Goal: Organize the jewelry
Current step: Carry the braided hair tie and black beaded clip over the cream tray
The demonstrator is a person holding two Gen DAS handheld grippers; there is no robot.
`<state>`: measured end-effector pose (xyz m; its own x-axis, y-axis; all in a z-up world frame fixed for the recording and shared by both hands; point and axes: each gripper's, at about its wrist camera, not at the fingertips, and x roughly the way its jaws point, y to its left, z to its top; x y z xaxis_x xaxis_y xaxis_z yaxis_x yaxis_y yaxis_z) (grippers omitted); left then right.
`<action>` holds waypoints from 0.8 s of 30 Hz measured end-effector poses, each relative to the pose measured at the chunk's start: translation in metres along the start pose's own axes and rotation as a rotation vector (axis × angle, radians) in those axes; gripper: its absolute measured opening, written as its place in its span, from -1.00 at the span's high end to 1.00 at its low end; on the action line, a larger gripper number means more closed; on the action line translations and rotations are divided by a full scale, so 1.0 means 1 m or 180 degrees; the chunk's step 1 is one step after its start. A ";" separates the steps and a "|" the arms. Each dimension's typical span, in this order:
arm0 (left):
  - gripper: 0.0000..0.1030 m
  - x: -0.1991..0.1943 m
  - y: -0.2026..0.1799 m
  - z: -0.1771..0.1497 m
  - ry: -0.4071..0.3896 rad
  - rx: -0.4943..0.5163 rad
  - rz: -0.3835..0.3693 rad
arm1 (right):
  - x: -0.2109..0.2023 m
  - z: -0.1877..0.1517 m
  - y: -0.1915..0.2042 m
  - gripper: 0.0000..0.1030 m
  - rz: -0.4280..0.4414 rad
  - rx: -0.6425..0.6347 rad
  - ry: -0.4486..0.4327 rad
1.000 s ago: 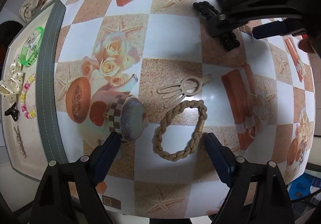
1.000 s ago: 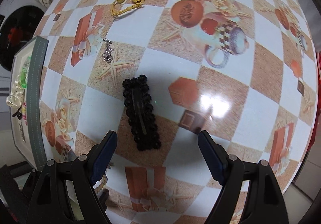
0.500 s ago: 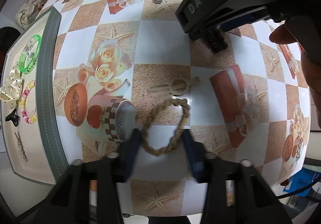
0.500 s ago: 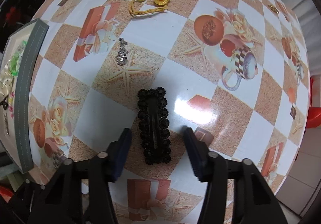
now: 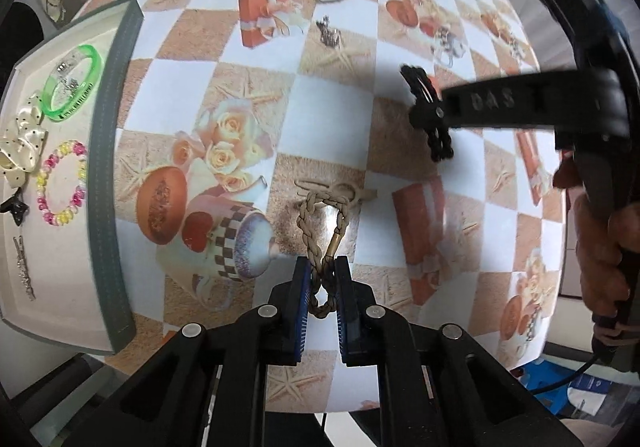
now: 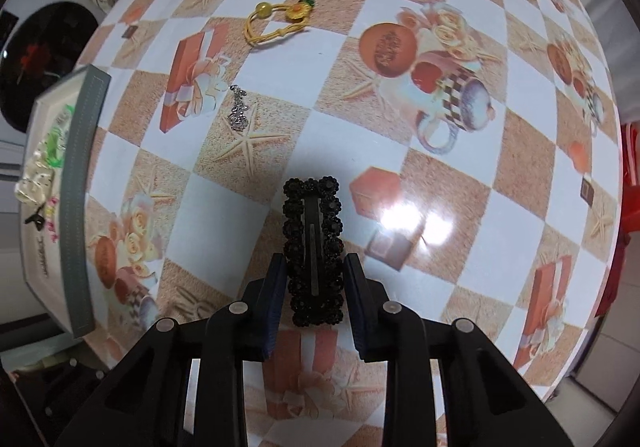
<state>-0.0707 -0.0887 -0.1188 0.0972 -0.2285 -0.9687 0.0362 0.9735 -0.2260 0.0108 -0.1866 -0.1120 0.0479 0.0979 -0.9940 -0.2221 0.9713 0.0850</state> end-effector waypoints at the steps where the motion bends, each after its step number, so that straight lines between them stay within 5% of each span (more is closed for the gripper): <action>1: 0.67 -0.002 0.002 0.000 -0.0008 -0.0001 -0.0004 | -0.004 -0.003 0.000 0.39 0.0042 0.0045 -0.0005; 9: 0.67 -0.039 0.010 0.006 -0.0161 0.0045 0.0049 | -0.026 -0.026 -0.003 0.39 0.0250 0.0250 -0.0019; 16: 0.67 -0.064 0.017 0.018 -0.0252 0.0196 0.0115 | -0.032 -0.036 -0.060 0.39 0.0339 0.0407 -0.0079; 24: 0.67 -0.080 0.024 0.037 -0.0224 0.0729 0.0074 | -0.046 -0.048 -0.059 0.39 0.0316 0.0817 -0.0270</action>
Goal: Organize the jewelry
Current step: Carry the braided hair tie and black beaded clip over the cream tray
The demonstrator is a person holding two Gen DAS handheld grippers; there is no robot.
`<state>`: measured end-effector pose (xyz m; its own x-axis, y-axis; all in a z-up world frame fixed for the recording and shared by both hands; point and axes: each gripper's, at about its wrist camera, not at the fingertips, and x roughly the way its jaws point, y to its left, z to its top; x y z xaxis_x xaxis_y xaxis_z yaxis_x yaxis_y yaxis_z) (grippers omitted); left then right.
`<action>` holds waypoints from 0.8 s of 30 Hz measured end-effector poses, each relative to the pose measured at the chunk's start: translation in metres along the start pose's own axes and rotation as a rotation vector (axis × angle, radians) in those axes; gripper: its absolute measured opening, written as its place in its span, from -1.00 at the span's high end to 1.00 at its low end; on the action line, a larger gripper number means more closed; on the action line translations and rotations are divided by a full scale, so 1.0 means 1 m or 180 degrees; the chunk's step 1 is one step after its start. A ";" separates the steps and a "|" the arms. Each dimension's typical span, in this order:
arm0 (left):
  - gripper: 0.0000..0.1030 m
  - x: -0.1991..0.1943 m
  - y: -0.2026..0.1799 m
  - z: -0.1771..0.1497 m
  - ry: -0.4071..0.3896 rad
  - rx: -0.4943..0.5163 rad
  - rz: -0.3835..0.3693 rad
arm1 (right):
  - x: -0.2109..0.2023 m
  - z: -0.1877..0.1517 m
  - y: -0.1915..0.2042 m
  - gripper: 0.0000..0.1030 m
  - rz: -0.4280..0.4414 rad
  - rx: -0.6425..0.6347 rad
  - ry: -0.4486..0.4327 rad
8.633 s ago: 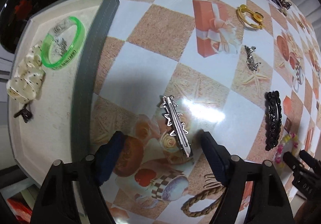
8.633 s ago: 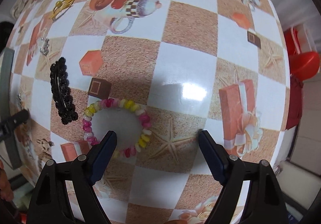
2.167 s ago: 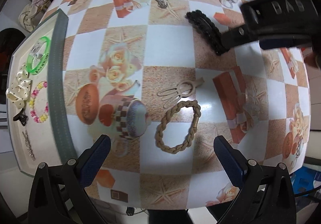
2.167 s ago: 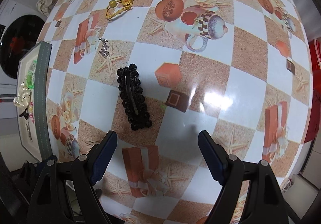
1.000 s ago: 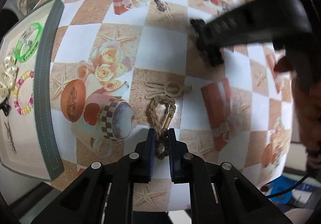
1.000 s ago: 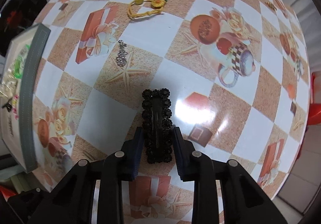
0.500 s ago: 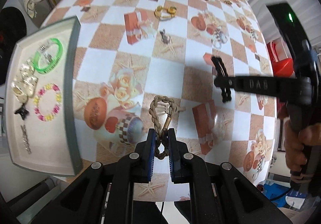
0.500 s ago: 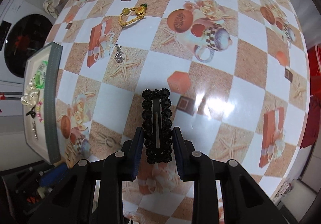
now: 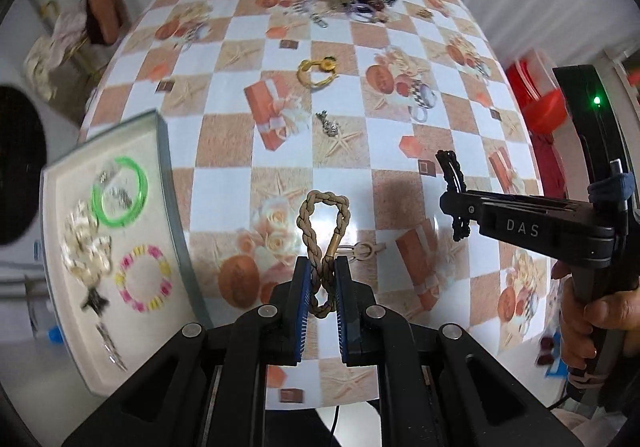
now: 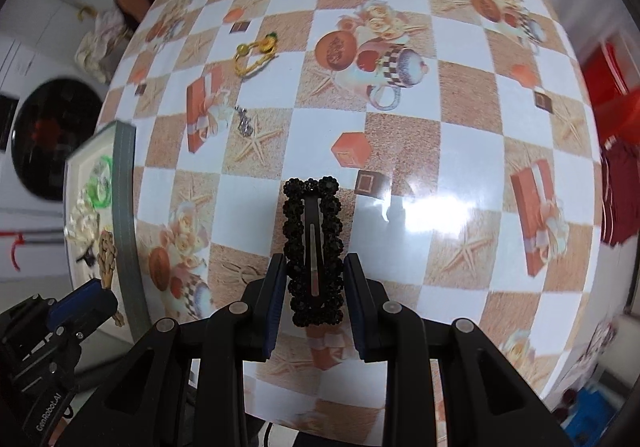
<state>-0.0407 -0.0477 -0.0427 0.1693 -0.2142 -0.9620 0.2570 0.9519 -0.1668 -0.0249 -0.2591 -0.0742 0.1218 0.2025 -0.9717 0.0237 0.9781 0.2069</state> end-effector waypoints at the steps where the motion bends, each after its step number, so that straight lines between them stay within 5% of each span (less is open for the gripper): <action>1: 0.67 -0.001 0.001 0.001 0.0006 0.0070 -0.0009 | -0.003 -0.002 0.001 0.39 -0.0007 0.0096 -0.0054; 11: 0.67 -0.012 0.012 0.000 0.0088 0.0719 -0.0059 | -0.027 -0.031 0.015 0.39 -0.0086 0.0657 -0.0357; 24: 0.67 -0.017 0.012 -0.011 0.0128 0.1076 -0.0180 | -0.049 -0.056 0.047 0.39 -0.0191 0.0714 -0.0538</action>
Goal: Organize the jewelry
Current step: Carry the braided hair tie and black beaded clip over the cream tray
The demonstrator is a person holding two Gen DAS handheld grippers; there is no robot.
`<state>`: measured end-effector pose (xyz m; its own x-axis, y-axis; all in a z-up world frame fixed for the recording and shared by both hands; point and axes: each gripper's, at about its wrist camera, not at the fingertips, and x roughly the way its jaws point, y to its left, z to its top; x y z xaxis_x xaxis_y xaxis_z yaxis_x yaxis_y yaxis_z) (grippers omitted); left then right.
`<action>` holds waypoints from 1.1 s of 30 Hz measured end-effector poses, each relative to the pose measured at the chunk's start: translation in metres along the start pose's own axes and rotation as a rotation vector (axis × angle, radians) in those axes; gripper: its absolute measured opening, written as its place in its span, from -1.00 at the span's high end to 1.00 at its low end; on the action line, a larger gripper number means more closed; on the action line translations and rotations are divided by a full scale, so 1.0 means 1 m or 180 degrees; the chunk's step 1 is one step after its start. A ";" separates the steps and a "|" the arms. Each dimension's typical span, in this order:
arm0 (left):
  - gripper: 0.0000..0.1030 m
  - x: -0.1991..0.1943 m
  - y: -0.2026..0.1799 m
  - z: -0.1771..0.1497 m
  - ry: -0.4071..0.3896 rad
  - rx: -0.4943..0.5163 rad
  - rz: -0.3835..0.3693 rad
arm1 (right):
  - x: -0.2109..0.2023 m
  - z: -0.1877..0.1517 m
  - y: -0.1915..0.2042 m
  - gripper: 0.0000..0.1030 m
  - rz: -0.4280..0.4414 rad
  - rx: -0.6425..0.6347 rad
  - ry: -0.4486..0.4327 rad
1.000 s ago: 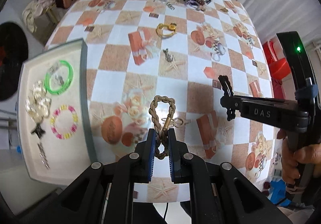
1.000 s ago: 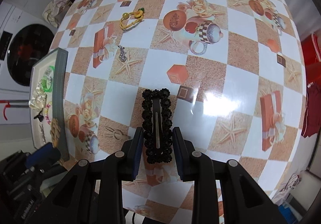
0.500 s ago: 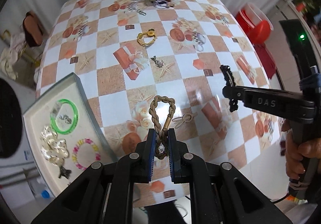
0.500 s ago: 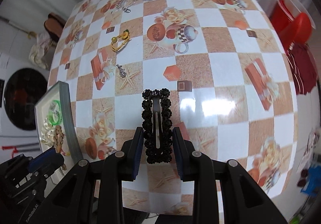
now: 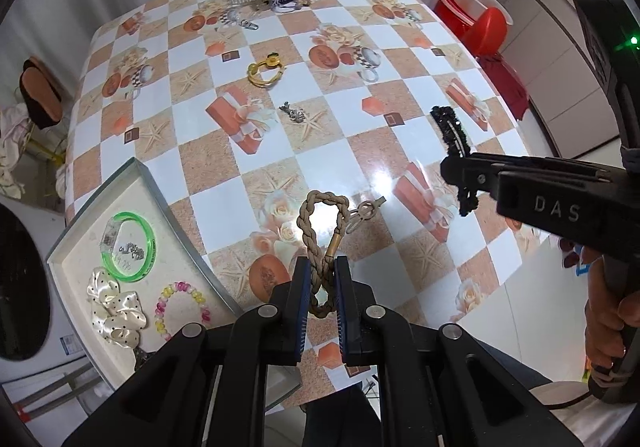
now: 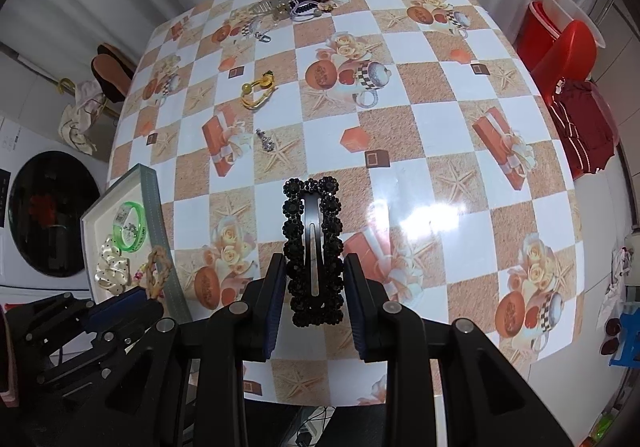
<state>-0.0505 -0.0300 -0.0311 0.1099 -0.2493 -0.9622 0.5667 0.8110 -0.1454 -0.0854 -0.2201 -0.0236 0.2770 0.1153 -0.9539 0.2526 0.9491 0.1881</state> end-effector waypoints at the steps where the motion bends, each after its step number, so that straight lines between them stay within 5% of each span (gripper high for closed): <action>1: 0.67 -0.001 0.001 0.000 -0.0007 0.0011 -0.0006 | 0.000 -0.001 0.002 0.39 -0.0007 -0.0003 -0.0003; 14: 0.67 -0.005 0.022 -0.016 -0.0061 -0.0042 -0.0064 | -0.005 -0.010 0.026 0.39 -0.0102 -0.0062 -0.0027; 33: 0.67 -0.012 0.095 -0.068 -0.0100 -0.0724 0.0073 | 0.011 -0.004 0.110 0.39 -0.0042 -0.0730 0.0111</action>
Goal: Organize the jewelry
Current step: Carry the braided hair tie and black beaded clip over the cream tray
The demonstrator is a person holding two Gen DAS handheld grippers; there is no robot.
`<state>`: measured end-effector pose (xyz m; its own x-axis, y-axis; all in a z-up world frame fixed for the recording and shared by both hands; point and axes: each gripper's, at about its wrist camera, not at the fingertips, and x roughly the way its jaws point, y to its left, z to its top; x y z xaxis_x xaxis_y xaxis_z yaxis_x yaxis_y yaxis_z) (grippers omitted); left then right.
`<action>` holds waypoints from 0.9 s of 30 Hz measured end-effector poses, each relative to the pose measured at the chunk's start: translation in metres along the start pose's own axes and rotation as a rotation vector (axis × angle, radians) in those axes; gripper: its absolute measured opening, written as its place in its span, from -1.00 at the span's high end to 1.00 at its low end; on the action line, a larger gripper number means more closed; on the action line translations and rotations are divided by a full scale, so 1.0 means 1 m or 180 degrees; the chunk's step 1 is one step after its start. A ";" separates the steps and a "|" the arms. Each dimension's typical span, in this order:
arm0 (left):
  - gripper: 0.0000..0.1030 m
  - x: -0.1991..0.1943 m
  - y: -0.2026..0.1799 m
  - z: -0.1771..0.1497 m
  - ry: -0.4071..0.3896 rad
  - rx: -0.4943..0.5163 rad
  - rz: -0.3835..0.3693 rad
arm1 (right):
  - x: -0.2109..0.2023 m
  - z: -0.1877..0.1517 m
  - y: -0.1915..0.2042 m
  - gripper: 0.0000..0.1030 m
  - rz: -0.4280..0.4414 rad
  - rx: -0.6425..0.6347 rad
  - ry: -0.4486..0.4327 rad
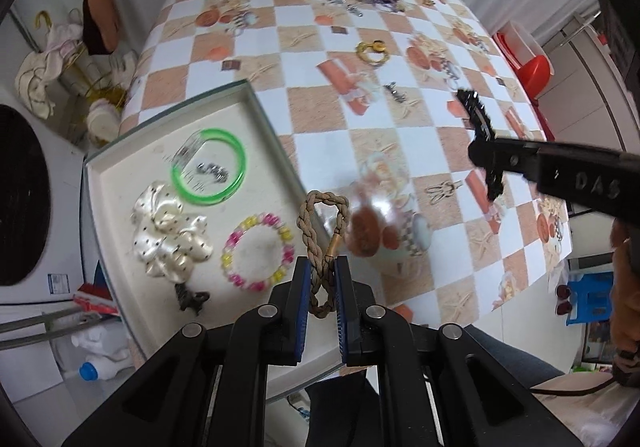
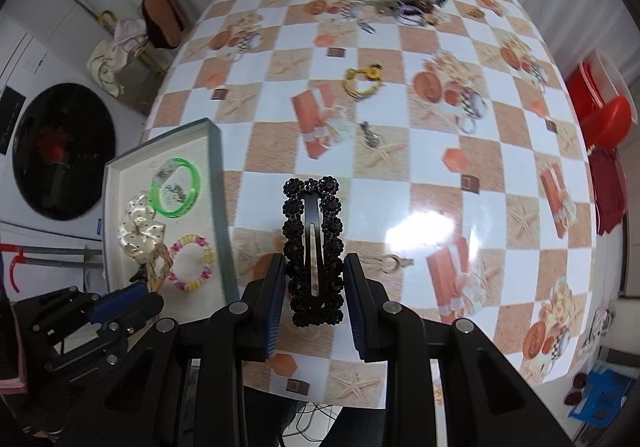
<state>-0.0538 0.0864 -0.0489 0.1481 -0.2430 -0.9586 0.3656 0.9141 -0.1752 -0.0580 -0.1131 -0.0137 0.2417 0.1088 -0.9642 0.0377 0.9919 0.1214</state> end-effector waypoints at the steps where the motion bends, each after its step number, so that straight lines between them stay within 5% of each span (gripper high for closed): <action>1: 0.67 0.001 0.002 -0.001 0.0015 0.0007 0.0009 | -0.001 0.001 0.003 0.39 0.0003 -0.0011 -0.0013; 15: 0.67 0.005 0.001 0.002 0.0004 0.0144 -0.0015 | -0.011 0.004 0.015 0.39 -0.0057 -0.0014 -0.0097; 27: 0.67 -0.013 0.038 -0.025 -0.0226 -0.0426 0.0179 | 0.003 -0.004 0.036 0.39 0.0193 -0.0181 0.0056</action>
<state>-0.0645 0.1327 -0.0489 0.2314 -0.2082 -0.9503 0.2300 0.9609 -0.1545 -0.0596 -0.0764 -0.0135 0.2247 0.1696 -0.9595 -0.0318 0.9855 0.1667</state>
